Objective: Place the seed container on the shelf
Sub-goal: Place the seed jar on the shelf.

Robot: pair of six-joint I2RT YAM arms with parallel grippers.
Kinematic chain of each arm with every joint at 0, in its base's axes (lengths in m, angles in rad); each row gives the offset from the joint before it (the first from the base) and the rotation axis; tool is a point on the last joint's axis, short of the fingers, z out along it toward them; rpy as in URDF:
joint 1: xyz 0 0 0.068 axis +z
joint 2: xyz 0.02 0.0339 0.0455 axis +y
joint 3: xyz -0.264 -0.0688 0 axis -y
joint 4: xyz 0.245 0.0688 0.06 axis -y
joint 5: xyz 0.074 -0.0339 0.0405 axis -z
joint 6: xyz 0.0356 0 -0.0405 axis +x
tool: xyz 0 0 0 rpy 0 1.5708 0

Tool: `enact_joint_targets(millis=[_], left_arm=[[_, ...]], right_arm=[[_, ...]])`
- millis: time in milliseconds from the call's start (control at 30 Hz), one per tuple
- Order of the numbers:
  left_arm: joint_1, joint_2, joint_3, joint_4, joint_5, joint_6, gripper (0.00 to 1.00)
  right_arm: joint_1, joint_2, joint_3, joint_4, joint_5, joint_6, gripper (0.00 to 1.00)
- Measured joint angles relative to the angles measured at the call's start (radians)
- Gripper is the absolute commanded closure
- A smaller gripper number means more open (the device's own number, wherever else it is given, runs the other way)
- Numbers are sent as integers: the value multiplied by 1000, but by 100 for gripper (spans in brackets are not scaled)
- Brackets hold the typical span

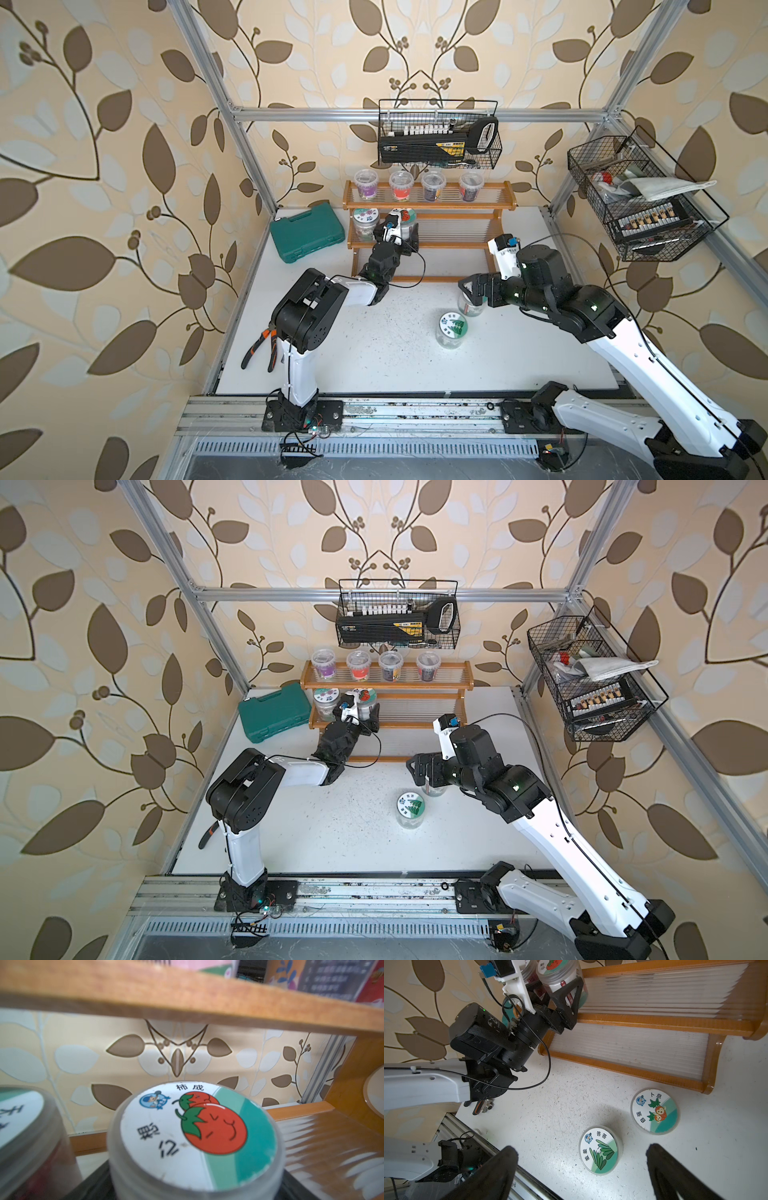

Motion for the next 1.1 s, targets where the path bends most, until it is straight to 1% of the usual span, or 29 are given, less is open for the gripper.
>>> enact_joint_targets(millis=[167, 633, 933, 1100], left_arm=[[0, -21, -3, -40, 19, 1, 4], [-1, -171, -38, -150, 37, 0, 3], [-2, -256, -40, -273, 44, 2, 5], [-2, -312, -40, -378, 49, 2, 6]], right_arm=[[-1, 0, 0, 1, -3, 0, 1], [-5, -1, 0, 3, -18, 0, 1], [-5, -10, 0, 3, -19, 0, 1], [-5, -14, 0, 2, -22, 0, 1]])
